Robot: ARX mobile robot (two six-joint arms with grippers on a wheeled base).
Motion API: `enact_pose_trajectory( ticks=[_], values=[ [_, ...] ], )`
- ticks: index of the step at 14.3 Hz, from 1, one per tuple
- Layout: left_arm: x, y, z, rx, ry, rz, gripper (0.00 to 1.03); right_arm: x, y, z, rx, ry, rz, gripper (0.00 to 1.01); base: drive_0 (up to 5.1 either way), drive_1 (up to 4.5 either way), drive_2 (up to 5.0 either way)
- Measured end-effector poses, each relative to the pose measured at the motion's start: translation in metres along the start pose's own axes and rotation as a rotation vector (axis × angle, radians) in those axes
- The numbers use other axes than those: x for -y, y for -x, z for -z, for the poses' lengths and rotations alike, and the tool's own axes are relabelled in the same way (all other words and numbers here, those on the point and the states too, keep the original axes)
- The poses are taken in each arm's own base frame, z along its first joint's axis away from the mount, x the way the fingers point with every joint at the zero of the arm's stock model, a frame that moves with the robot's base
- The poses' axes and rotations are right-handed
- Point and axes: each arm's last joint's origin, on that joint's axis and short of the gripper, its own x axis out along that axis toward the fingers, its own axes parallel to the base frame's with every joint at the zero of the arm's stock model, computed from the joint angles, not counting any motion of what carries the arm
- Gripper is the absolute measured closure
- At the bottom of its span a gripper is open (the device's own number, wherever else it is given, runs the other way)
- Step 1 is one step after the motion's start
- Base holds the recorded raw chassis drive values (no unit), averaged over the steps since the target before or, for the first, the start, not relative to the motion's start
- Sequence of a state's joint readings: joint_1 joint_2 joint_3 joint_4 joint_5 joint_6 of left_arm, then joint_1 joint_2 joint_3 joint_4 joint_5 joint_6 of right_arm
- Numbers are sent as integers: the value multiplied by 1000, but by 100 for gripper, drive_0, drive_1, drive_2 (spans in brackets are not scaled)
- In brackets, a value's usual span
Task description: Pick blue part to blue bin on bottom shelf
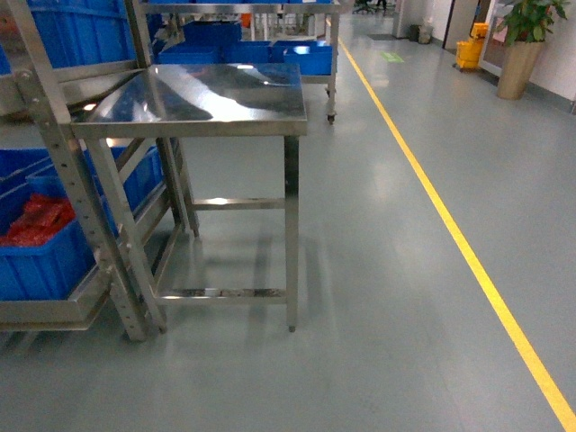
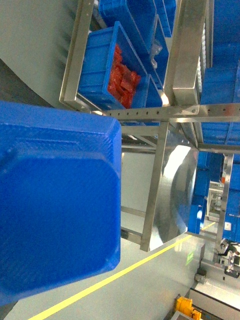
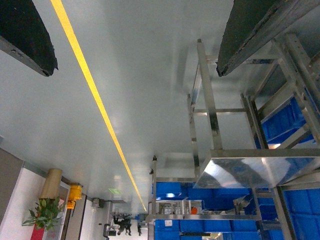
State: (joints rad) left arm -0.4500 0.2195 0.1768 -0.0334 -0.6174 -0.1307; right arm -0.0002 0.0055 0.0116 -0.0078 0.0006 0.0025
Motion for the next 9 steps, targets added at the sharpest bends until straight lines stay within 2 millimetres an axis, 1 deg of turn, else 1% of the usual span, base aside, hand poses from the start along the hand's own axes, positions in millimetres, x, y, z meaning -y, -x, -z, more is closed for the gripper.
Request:
enact_pose_trajectory(
  ticks=[9],
  values=[
    [0,0,0,3,2,0,60,0,0,0,4,0,0,3,4,408,-401]
  ],
)
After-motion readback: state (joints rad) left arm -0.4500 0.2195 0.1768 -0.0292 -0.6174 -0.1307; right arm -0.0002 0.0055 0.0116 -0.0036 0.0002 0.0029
